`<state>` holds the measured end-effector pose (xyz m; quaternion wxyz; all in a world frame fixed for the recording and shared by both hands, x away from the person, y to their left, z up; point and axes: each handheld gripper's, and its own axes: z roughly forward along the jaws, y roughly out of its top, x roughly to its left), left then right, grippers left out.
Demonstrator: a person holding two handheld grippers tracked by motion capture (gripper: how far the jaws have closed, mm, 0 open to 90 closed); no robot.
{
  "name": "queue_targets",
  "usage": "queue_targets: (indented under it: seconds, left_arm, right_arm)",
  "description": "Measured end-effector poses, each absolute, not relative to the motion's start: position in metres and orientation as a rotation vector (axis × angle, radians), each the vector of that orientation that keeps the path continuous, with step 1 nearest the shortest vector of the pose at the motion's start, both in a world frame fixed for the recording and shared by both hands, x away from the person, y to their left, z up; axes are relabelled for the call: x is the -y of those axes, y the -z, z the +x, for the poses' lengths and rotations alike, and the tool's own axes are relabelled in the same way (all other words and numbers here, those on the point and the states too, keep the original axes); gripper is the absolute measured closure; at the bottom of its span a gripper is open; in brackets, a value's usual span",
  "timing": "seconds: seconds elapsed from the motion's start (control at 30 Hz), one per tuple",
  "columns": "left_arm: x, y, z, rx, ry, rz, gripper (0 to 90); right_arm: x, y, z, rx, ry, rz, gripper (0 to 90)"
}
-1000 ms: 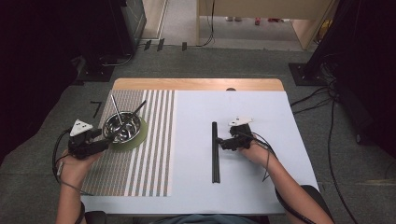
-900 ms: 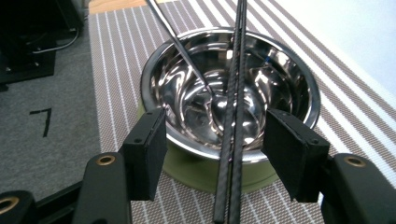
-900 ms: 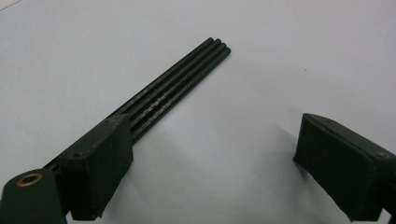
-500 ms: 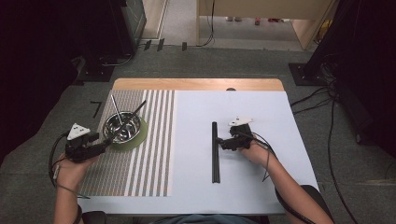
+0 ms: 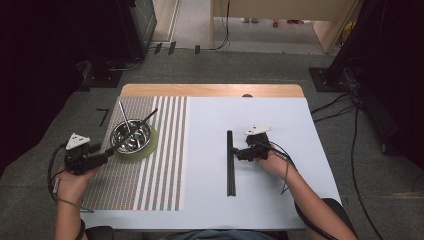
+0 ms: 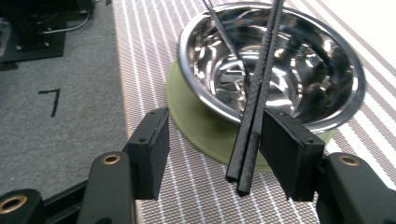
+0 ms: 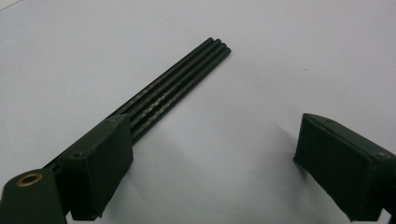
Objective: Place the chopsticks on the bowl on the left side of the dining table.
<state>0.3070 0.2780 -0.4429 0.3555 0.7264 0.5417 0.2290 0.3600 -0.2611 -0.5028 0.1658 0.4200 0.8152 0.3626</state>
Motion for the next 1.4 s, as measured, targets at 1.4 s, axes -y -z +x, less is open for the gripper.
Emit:
queue_targets:
  seconds: [1.4]
  left_arm:
    - [-0.263,0.42,0.33,-1.462,-0.606,1.686,57.3]
  right_arm:
    - [0.261,0.503,0.36,-2.321,-1.033,1.195,11.1]
